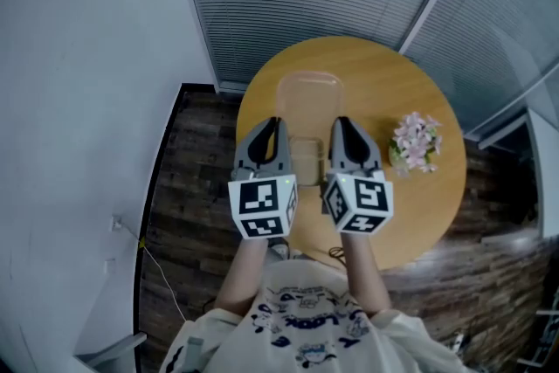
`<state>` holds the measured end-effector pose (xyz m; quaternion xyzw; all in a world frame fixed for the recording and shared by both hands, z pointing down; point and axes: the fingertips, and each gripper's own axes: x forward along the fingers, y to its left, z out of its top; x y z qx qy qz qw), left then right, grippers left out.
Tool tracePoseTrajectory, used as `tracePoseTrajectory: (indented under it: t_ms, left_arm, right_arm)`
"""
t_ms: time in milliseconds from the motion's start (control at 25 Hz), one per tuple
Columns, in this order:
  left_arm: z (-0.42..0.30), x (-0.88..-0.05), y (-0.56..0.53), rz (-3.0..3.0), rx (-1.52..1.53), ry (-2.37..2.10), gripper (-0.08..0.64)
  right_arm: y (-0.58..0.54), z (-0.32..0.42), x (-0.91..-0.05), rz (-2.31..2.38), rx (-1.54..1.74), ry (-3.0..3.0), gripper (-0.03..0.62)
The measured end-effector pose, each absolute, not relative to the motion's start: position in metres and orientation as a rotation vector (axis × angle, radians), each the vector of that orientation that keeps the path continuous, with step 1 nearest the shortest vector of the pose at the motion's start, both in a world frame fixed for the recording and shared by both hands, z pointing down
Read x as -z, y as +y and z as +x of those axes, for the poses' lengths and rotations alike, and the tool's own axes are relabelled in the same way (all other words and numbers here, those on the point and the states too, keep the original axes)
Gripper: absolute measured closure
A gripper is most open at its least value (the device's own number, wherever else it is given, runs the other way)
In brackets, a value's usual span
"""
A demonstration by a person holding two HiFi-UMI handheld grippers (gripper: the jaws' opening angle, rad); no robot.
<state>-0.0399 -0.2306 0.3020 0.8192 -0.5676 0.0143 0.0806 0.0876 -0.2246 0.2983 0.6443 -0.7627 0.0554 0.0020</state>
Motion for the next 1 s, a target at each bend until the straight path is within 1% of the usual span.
tracePoseTrajectory:
  t_ms: [1000]
  left_arm:
    - [-0.026,-0.293,-0.229,2.476,-0.051,-1.692,0.537]
  right_arm:
    - [-0.224,0.101,-0.293,2.036,-0.177,-2.396,0.571]
